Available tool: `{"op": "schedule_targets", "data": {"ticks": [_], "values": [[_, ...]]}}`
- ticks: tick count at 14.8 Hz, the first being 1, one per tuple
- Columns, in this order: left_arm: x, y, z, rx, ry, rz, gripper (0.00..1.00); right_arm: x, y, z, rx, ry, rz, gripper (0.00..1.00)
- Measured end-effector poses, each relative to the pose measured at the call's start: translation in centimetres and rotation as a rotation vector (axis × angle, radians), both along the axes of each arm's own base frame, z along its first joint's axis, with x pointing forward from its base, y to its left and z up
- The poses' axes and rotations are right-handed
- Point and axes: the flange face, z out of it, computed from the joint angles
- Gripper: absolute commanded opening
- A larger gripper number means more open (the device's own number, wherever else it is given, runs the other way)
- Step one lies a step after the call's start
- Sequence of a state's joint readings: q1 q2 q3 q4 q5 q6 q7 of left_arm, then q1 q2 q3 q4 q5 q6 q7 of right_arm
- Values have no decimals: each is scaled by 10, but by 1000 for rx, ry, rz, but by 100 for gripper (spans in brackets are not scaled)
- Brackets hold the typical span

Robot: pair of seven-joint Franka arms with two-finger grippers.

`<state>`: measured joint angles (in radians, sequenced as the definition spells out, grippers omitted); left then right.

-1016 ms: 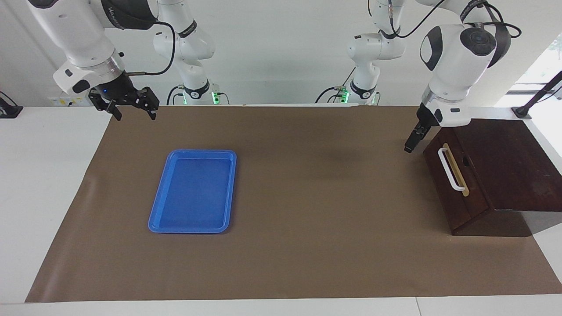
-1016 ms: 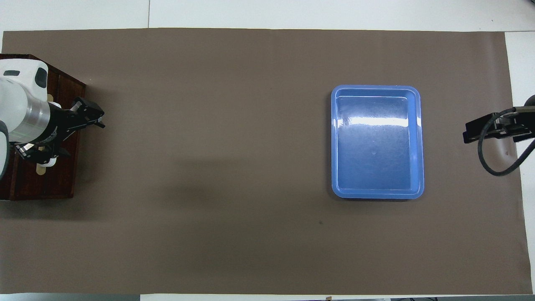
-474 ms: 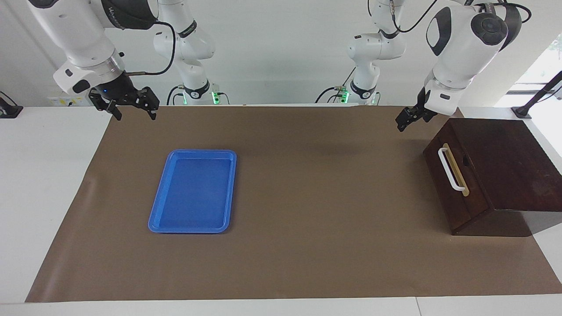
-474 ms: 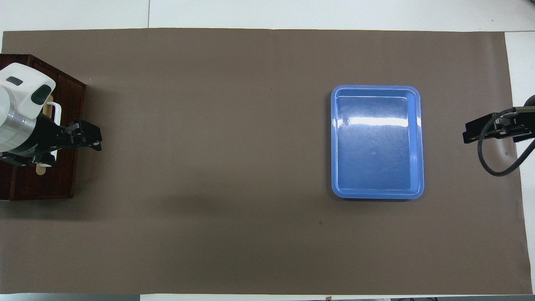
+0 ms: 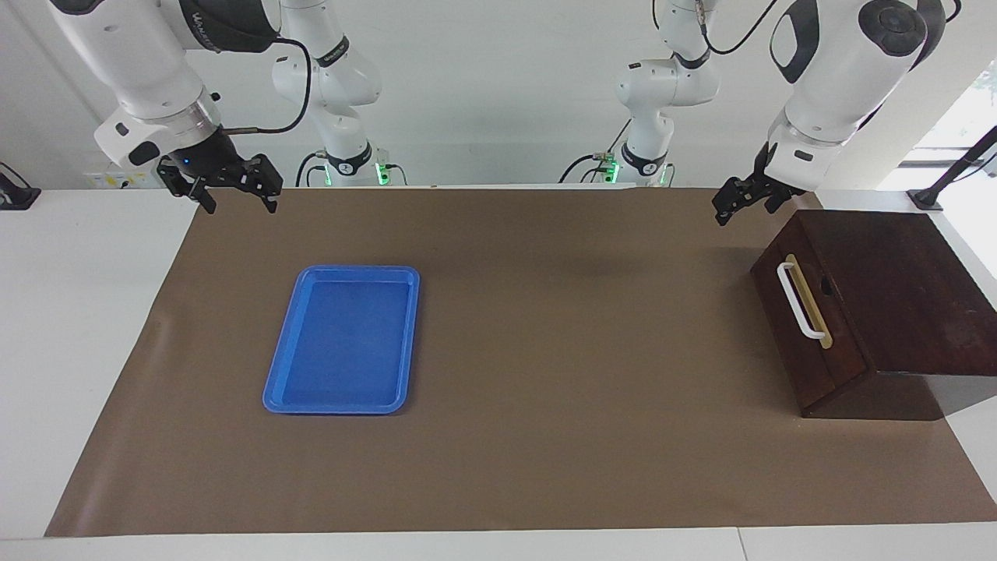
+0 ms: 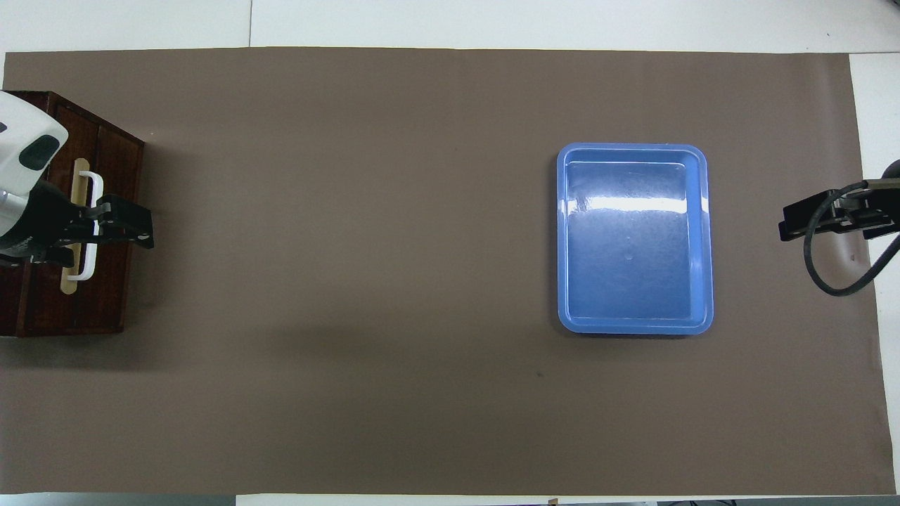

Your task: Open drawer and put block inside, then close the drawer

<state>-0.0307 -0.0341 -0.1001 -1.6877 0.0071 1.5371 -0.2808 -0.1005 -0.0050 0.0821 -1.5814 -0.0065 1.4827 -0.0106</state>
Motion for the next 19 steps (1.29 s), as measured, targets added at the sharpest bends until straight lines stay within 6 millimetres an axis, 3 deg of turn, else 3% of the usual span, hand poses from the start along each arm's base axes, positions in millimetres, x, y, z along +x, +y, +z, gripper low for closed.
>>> {"op": "schedule_targets", "data": {"ticks": [9, 14, 19], "values": [[16, 8, -7, -14, 25, -74, 100, 0, 0, 0, 0, 0, 0, 100], [19, 16, 7, -20, -2, -91, 100, 0, 0, 0, 0, 0, 0, 100], [19, 16, 7, -21, -3, -91, 100, 0, 0, 0, 0, 0, 0, 100]]}}
